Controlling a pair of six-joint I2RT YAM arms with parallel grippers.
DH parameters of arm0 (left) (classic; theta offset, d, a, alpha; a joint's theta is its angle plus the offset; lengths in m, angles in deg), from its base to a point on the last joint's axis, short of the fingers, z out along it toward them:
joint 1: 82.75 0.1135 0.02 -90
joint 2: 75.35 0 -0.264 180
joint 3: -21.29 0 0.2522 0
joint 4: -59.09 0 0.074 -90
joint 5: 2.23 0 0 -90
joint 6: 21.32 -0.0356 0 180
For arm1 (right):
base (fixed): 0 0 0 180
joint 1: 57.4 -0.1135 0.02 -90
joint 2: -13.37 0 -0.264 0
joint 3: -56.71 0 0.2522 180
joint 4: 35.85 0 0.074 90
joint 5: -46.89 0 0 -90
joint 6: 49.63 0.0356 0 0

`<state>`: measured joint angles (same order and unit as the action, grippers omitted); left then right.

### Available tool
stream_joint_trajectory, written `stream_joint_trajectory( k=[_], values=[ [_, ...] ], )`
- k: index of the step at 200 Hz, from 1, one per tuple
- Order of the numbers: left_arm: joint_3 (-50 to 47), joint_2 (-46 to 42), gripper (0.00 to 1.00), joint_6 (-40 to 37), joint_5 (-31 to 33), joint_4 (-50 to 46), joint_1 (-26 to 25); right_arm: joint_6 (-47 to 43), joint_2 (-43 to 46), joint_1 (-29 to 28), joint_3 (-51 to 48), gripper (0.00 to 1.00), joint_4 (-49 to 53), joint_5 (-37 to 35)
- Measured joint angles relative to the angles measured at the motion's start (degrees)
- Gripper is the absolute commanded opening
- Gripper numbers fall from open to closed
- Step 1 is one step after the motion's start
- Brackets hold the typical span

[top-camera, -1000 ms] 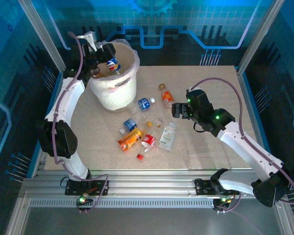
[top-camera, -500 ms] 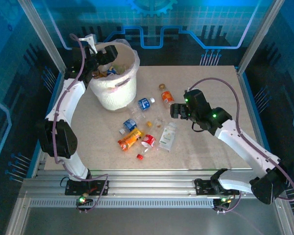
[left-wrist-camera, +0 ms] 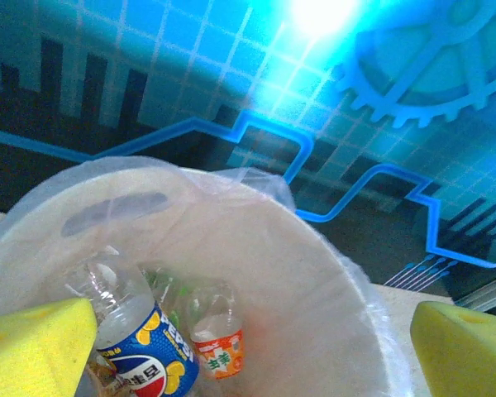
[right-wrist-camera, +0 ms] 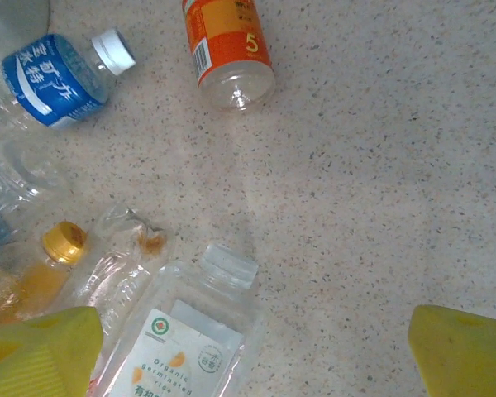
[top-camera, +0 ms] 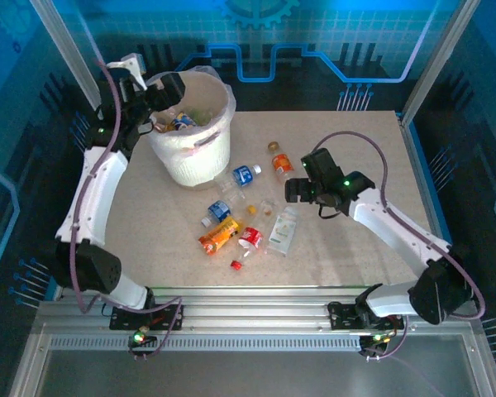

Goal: Put the plastic bottles in the bin

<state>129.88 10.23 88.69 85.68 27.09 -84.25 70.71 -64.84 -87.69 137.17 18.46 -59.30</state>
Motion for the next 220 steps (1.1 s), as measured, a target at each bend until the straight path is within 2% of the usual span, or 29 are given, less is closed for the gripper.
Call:
stream_joint_trajectory(
  k=[29,69,129,172,220],
  values=[
    [-8.33,-9.07,0.99,2.54,-0.87,0.33,0.13,-2.29,-5.68,1.51,3.54,0.95,0.15,2.25],
    [-24.28,-21.77,0.99,7.80,-1.31,1.68,0.17,-6.25,-15.96,3.98,11.02,1.00,0.37,4.94],
    [-40.26,-34.56,0.99,14.45,-1.07,2.03,0.17,-11.61,-33.70,6.86,26.53,1.00,1.70,9.66],
    [-42.62,-37.35,0.99,15.93,0.46,0.74,0.17,-13.75,-44.09,7.43,35.43,1.00,4.20,10.73],
    [-42.62,-38.62,0.99,15.96,1.16,0.44,0.17,-14.40,-51.52,8.11,42.34,0.98,6.60,10.73]
  ],
)
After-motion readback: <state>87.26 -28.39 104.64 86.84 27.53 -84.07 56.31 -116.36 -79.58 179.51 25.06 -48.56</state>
